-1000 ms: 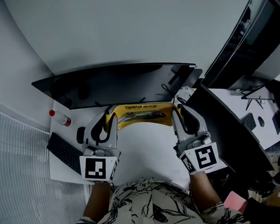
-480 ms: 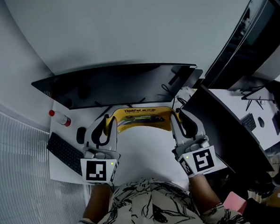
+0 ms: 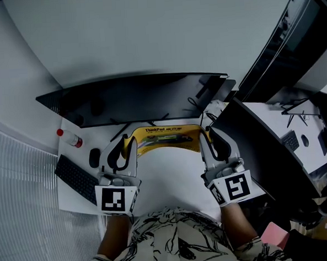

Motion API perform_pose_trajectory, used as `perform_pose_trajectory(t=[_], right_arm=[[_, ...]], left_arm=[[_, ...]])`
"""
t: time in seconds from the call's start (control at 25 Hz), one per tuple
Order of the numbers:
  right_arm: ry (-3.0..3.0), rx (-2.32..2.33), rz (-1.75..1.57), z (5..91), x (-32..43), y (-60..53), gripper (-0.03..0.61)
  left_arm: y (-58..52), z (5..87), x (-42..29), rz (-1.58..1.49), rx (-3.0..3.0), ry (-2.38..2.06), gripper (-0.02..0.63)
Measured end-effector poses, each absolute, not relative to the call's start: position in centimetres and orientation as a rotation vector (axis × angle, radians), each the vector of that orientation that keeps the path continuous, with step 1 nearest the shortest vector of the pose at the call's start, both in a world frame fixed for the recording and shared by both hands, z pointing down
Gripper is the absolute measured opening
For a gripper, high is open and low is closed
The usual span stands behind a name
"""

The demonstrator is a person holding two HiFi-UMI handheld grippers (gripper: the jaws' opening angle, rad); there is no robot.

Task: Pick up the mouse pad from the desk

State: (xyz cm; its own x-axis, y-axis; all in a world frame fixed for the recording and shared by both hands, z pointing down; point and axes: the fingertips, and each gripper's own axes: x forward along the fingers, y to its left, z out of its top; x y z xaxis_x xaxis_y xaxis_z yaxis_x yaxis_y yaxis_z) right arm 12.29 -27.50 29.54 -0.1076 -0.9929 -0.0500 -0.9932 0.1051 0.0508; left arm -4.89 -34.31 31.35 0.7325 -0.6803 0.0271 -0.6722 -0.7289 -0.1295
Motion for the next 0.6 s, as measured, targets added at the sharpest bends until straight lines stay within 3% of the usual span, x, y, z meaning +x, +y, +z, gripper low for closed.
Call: perform_pose_trajectory(t=[0.6], right_arm=[[2.355,-2.095,0.112,29.56,12.21,-27.17,0.078]], left_arm=[[-33.89,30.99,-5.02,-0.103,-2.821,1.102,0.078]])
